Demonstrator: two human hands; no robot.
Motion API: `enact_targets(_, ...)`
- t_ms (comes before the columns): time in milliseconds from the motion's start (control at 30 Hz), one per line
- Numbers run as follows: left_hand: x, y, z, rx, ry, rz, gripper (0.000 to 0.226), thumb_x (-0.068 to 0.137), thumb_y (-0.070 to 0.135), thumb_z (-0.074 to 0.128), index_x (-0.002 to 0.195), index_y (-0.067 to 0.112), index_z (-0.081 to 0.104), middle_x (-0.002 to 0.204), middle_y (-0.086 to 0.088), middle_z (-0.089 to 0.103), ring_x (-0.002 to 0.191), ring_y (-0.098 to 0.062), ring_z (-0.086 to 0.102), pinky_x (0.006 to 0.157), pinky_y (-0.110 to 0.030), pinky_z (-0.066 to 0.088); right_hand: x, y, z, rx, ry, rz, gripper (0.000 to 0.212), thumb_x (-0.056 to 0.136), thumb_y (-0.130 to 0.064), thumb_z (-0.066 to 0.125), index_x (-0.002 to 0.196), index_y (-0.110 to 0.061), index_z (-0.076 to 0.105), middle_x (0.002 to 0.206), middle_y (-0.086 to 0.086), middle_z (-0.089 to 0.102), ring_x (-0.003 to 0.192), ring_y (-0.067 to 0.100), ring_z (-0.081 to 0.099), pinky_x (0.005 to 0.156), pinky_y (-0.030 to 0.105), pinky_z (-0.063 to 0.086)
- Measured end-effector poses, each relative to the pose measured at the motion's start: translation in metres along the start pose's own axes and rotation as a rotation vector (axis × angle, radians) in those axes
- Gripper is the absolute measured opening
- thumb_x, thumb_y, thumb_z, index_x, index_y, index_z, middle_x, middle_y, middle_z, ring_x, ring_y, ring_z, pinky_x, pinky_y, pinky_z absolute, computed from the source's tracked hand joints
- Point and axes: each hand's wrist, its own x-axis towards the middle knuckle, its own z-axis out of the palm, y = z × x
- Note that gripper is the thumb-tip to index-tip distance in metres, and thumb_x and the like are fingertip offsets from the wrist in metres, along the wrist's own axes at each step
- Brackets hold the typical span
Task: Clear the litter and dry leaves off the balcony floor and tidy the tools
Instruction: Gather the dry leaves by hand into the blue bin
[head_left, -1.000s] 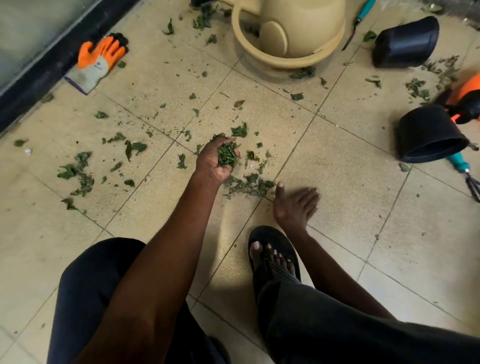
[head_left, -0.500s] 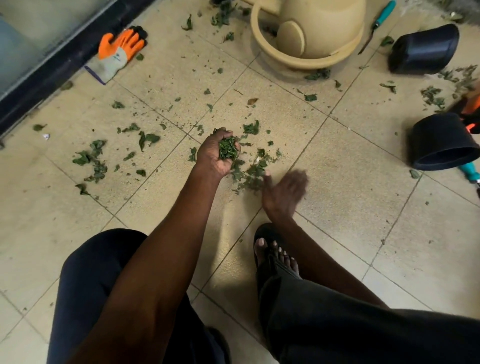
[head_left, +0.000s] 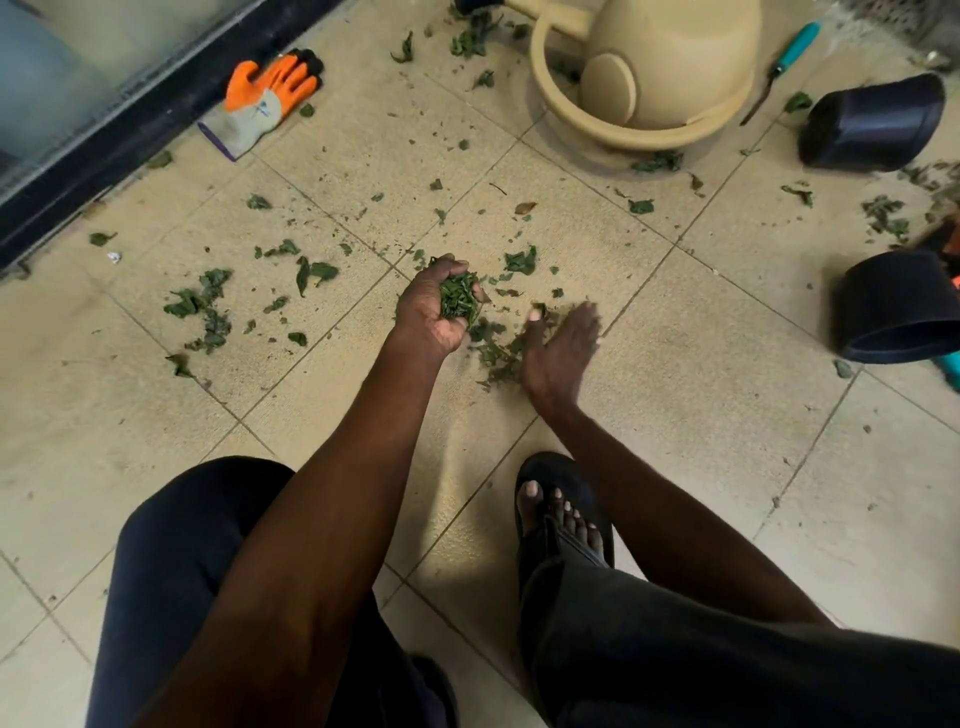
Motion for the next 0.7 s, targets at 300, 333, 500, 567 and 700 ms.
enact_targets(300,0.006,0.017,-0.015,-0.075,0.042,0.019,0.020,0.089,-0.006,0.055,0.079,0.011,0.054,0.075,-0.005,0.050,0.063,-0.015,0.048,0.049,-0.022,0.047,0.047,-0.001,-0.004,-0.217,-0.261,-0.435,0.077,0.099,-0.061,0.021,0.156,-0.013,0.001,0.163,0.009,-0.002,0.150,0.023,-0.004,0.121,0.040,-0.001)
enact_targets(333,0.007,0.019,-0.016,-0.083,0.046,0.023,0.019,0.089,-0.006,0.055,0.080,0.010,0.054,0.075,-0.005,0.050,0.063,-0.015,0.048,0.049,-0.022,0.047,0.055,-0.006,-0.005,-0.189,-0.223,-0.448,0.075,0.100,-0.058,0.022,0.156,-0.014,0.001,0.164,0.008,-0.002,0.150,0.023,-0.004,0.121,0.040,-0.002)
enact_targets(500,0.009,0.024,-0.021,-0.076,0.037,0.023,0.019,0.089,-0.005,0.055,0.080,0.011,0.055,0.070,-0.005,0.051,0.058,-0.015,0.049,0.049,-0.021,0.048,0.107,-0.028,-0.013,-0.136,-0.219,-0.248,0.085,0.096,-0.067,0.022,0.153,-0.006,0.013,0.160,0.018,0.014,0.148,0.035,0.011,0.121,0.053,0.011)
enact_targets(567,0.010,0.029,-0.021,-0.071,0.021,0.030,0.019,0.089,-0.005,0.054,0.079,0.011,0.054,0.065,-0.005,0.052,0.055,-0.015,0.050,0.048,-0.021,0.048,0.105,-0.033,-0.008,-0.235,-0.346,-0.403,0.084,0.093,-0.072,0.025,0.148,-0.009,0.025,0.151,0.017,0.030,0.140,0.036,0.026,0.116,0.057,0.022)
enact_targets(700,0.014,0.037,-0.021,-0.083,0.000,0.047,0.022,0.089,-0.005,0.054,0.074,0.011,0.052,0.062,-0.004,0.054,0.053,-0.015,0.052,0.048,-0.022,0.048,0.081,-0.034,-0.004,-0.253,-0.548,-0.644,0.066,0.100,-0.057,0.031,0.154,-0.021,0.018,0.163,0.006,0.010,0.149,0.025,0.007,0.120,0.047,0.004)
